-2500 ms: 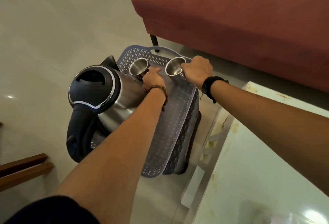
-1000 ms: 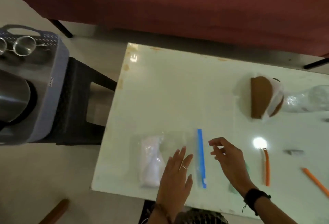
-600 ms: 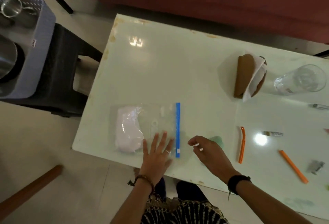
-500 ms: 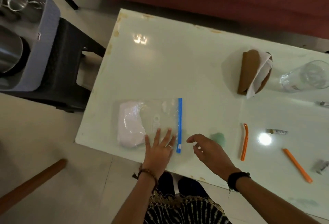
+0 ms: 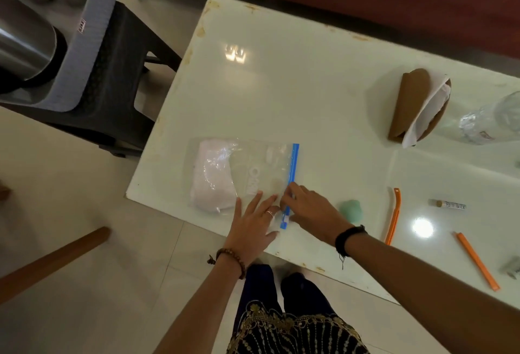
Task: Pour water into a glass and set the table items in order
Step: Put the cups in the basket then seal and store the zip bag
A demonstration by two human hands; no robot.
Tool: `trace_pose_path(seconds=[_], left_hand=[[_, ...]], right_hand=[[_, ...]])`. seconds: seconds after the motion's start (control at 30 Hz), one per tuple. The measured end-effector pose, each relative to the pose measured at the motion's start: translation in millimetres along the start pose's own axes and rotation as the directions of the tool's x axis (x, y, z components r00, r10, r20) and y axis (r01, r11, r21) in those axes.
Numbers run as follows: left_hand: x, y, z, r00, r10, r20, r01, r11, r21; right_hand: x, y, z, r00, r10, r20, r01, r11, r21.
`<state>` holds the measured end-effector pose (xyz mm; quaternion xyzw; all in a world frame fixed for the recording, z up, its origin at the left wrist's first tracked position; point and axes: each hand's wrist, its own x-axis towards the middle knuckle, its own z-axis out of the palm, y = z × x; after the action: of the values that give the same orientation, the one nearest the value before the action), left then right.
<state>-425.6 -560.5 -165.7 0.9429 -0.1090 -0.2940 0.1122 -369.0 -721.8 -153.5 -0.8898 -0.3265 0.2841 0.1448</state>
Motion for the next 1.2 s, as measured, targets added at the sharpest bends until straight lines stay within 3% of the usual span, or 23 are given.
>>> trace_pose_path(seconds=[0.13,0.2,0.23,0.3,0.37,0.4,0.47,0.57,0.77,0.9,1.03,1.2], left_hand=[[1.4,9.6,6.3,0.992,-0.066,-0.104,0.055,0.993,-0.104],[0.7,12.7,6.4,0.959,-0.177,-0.219,0.087,0.926,-0.366],[-0.4,13.8,0.9,0.923,-0.290,-0.252,0.099,0.814,-0.572],[-2.1,12.6,-14.6,0.837,-0.510,-0.198,0.065,0.453,-0.889],[-2.0,8.0,-33.3,0.779,-0.618,-0.103,0.005,0.171,-0.985],[-2.8,5.5,-41.6,0.778,-0.624,-0.080,-0.032,0.088,-0.996],[-5.0,1.3,-59.3,0.798,-0.596,-0.091,-0.101,0.017,-0.995],[-8.7,-1.8,-85.2,0.812,-0.561,-0.161,-0.180,0.023,-0.983],[-8.0,-2.1,-131.9,0.794,-0.535,-0.290,-0.257,0.136,-0.957],[-2.2,-7.9,-153.1,0.718,-0.589,-0.371,-0.324,0.189,-0.927],[0.7,-29.5,-171.7,0.571,-0.733,-0.369,-0.387,0.155,-0.909],[-0.4,-50.1,-184.0,0.521,-0.753,-0.403,-0.392,0.208,-0.896]], right_hand=[[9.1,6.6,-5.1,0.998,-0.059,0.015,0.060,0.998,-0.010],[12.4,3.1,-10.1,0.999,0.019,0.048,-0.025,0.991,0.134],[13.7,0.7,-13.7,0.994,0.086,0.066,-0.100,0.963,0.252],[13.5,-4.4,-21.0,0.977,0.206,0.051,-0.204,0.845,0.495],[11.8,-11.2,-31.3,0.964,0.267,-0.016,-0.197,0.748,0.634],[10.5,-15.3,-37.4,0.960,0.278,-0.041,-0.178,0.717,0.674],[8.4,-25.1,-52.0,0.956,0.283,-0.078,-0.139,0.670,0.729],[9.2,-41.2,-77.3,0.943,0.297,-0.150,-0.082,0.643,0.761],[21.3,-64.5,-124.7,0.893,0.302,-0.334,-0.015,0.762,0.647],[25.3,-65.5,-139.8,0.867,0.263,-0.422,0.006,0.843,0.537],[18.0,-46.5,-145.8,0.846,0.281,-0.452,-0.048,0.886,0.461],[8.0,-21.1,-152.8,0.841,0.323,-0.434,-0.112,0.889,0.445]])
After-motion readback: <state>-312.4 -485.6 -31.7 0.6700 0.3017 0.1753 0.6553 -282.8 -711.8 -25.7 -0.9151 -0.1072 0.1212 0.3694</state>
